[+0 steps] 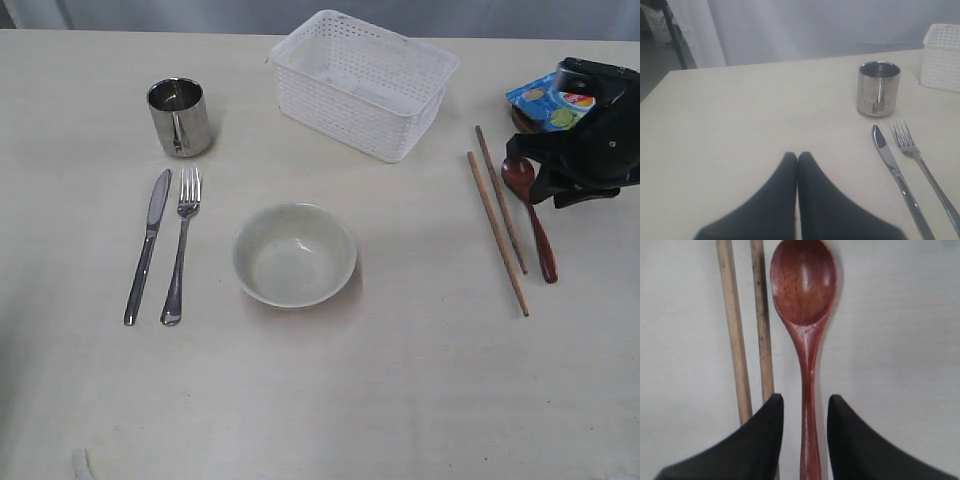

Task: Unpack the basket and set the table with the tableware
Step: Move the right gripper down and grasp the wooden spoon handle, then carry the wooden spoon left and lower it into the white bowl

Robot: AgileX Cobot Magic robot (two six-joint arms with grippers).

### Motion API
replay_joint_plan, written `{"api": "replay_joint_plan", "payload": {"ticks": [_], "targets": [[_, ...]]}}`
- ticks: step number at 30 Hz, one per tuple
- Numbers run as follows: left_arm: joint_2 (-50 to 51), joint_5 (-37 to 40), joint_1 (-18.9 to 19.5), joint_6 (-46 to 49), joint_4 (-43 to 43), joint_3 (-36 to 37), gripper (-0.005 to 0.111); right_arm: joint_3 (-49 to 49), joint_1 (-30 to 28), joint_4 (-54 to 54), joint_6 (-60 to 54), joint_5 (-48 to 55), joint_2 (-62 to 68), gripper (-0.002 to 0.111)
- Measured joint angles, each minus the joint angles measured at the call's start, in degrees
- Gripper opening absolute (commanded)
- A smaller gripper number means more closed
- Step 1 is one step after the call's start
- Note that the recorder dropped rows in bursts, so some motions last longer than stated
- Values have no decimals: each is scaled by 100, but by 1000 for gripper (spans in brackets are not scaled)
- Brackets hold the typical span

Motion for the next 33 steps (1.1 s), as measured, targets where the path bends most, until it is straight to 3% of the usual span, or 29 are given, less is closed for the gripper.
{"api": "replay_joint_plan", "payload": {"ticks": [13,19,28,33], "targets": [[0,0,0,0,0,0,0,-277,0,50,48,45,717,30],[0,0,0,0,0,0,0,-327,0,61,48,45,767,0],[0,0,0,0,0,0,0,-576,0,64,48,620,507,-1],[0,0,0,0,0,0,0,-1018,248,710,-506,1217,-265,-1]]}}
